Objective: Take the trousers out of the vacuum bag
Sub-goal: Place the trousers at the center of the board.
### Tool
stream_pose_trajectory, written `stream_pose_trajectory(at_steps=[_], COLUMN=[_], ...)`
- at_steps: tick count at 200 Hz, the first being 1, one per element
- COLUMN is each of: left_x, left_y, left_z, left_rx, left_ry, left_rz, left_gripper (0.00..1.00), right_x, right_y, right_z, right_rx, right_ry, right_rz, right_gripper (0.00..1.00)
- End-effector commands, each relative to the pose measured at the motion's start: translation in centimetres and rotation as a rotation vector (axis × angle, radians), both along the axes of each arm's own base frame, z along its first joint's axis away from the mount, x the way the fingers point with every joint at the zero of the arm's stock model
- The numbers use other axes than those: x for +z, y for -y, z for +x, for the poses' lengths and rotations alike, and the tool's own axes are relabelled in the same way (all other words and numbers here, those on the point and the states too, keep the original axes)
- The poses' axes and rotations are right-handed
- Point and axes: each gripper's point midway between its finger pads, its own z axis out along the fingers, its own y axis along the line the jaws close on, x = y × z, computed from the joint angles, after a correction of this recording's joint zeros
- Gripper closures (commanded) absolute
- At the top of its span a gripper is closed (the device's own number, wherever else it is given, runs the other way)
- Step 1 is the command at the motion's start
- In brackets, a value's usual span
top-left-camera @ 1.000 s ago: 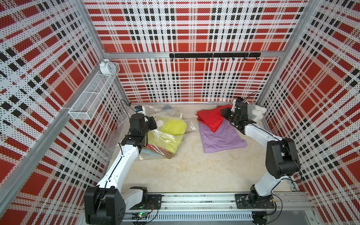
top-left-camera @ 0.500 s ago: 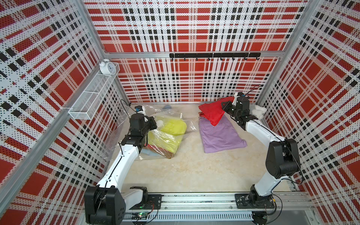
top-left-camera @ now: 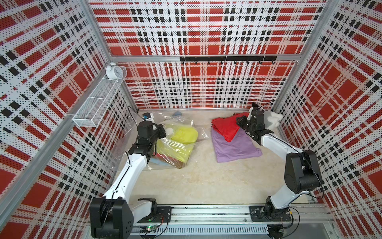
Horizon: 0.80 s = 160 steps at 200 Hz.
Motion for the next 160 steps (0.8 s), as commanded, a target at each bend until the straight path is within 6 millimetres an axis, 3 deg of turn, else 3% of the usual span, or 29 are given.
stream_pose_trajectory(at_steps=[1, 57, 78, 105, 127, 160], left_x=[0.9, 0.8, 0.8, 0.8, 0.8, 0.7], left_y=[-1.0, -0.8, -0.8, -0.7, -0.7, -0.7], left_z=[0.0, 0.1, 0.0, 0.0, 0.1, 0.3], left_rx=[0.035, 0.026, 0.025, 0.021, 0.019, 0.015], left_ry=[0.038, 0.040, 0.039, 0.042, 0.043, 0.042], left_rz=[0.004, -0.004, -0.005, -0.006, -0.008, -0.011], left_gripper=[1.00, 1.00, 1.00, 1.00, 1.00, 1.00], right_x=[4.6, 1.4, 0.1, -1.5, -2.6, -4.1], right_y=[-0.2, -0.1, 0.0, 0.0, 0.0, 0.1], right_z=[-0.2, -2.4, -3.3, -4.4, -5.4, -6.9], right_rx=[-0.007, -0.055, -0.066, -0.070, -0.063, -0.066], right_ry=[0.080, -0.033, -0.068, -0.104, -0.128, -0.165], right_rz=[0.060, 0.102, 0.113, 0.113, 0.110, 0.088], right_gripper=[1.00, 1.00, 0.92, 0.90, 0.77, 0.65])
